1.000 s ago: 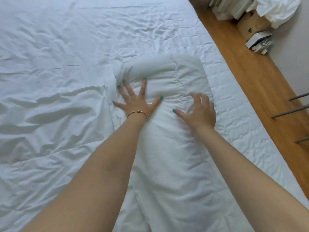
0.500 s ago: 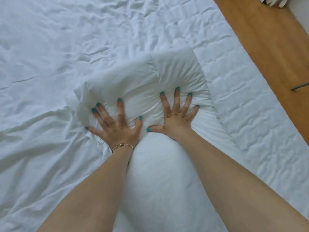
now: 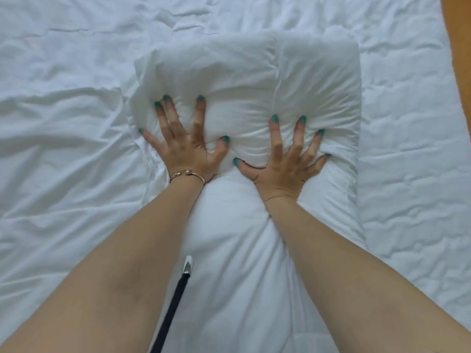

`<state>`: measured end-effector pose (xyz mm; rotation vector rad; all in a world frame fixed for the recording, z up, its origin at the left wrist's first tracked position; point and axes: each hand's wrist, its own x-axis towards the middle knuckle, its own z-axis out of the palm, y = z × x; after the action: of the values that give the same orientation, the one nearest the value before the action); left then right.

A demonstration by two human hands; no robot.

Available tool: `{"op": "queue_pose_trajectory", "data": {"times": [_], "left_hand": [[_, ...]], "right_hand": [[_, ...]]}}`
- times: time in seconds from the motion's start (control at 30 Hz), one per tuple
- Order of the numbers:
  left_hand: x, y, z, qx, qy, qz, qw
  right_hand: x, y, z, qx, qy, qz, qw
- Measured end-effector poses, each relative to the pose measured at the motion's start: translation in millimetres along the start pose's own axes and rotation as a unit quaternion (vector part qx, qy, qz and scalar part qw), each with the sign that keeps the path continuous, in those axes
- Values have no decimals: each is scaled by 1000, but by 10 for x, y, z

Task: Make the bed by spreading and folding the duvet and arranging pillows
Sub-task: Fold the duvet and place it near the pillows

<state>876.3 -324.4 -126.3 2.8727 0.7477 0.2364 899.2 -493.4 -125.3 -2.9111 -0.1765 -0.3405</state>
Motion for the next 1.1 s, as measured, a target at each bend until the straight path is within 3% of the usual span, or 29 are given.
{"op": "queue_pose_trajectory", "data": {"times": [0.2, 0.37, 0.53, 0.67, 0.77, 0.9, 1.0, 1.1], "left_hand": [[-7, 37, -103, 23, -26, 7, 999], [-13, 107, -443, -8, -136, 6, 991], [-724, -231, -1033, -32, -297, 120, 947], [-1475, -882, -1369, -103, -379, 175, 903], [-1871, -1541, -1485, -7, -334, 234, 913], [-2010, -2641, -1449, 81, -271, 253, 925], [-2137, -3378, -1454, 66, -206, 206, 954], [-2306, -3614, -1440, 47, -194, 179, 964]], "right_hand": [[-29, 53, 72, 11, -3, 17, 1000], [14, 80, -18, 14, -82, 31, 996], [-86, -92, -560, -39, -184, 78, 979], [-942, -725, -1035, -44, -198, 139, 969], [-2058, -1362, -1123, -67, -181, 124, 973], [-3016, -2050, -1050, -82, -219, 81, 969], [-3334, -2433, -962, -99, -266, 72, 956], [-3475, -2619, -886, -97, -281, 57, 953]]}}
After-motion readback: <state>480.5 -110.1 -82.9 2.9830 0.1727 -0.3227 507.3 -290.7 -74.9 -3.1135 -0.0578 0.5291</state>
